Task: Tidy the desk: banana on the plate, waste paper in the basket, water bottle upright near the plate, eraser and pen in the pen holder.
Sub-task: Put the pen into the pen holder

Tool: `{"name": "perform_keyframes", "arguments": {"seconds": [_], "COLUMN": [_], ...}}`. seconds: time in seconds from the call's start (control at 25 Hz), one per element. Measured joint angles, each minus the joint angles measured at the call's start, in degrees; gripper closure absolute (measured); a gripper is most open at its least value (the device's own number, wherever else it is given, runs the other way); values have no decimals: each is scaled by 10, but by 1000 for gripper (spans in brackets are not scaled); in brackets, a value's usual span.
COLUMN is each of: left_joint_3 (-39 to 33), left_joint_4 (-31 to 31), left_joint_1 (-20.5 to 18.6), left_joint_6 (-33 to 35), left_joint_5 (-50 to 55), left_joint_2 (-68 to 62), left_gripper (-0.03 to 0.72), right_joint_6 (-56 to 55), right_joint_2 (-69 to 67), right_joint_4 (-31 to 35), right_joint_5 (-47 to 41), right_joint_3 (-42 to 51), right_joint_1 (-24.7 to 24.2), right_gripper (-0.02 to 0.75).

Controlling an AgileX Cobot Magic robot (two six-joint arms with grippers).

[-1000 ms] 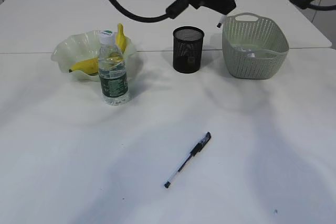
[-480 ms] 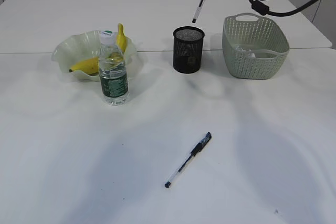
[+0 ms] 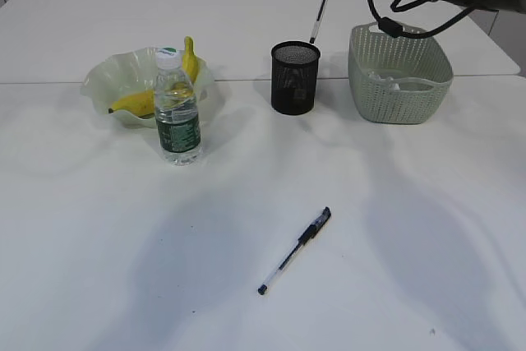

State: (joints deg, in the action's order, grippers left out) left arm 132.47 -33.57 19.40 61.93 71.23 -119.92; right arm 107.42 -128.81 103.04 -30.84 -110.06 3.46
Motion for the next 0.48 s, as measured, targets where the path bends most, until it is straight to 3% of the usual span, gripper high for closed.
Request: {"name": "perform_keyframes", "arguments": {"seconds": [0.48], "left_joint_3": [0], "left_joint_4": [0], "left_joint_1": [0], "left_joint_6": [-3], "left_joint_5": [0], "left_joint_2": [0], "left_gripper": [490], "right_joint_6": [26], "right_joint_2": [-39], "right_joint_4": [0], "right_joint_5": [5], "right_joint_3": [-17], "right_joint_1": [1], "right_gripper": [681]}}
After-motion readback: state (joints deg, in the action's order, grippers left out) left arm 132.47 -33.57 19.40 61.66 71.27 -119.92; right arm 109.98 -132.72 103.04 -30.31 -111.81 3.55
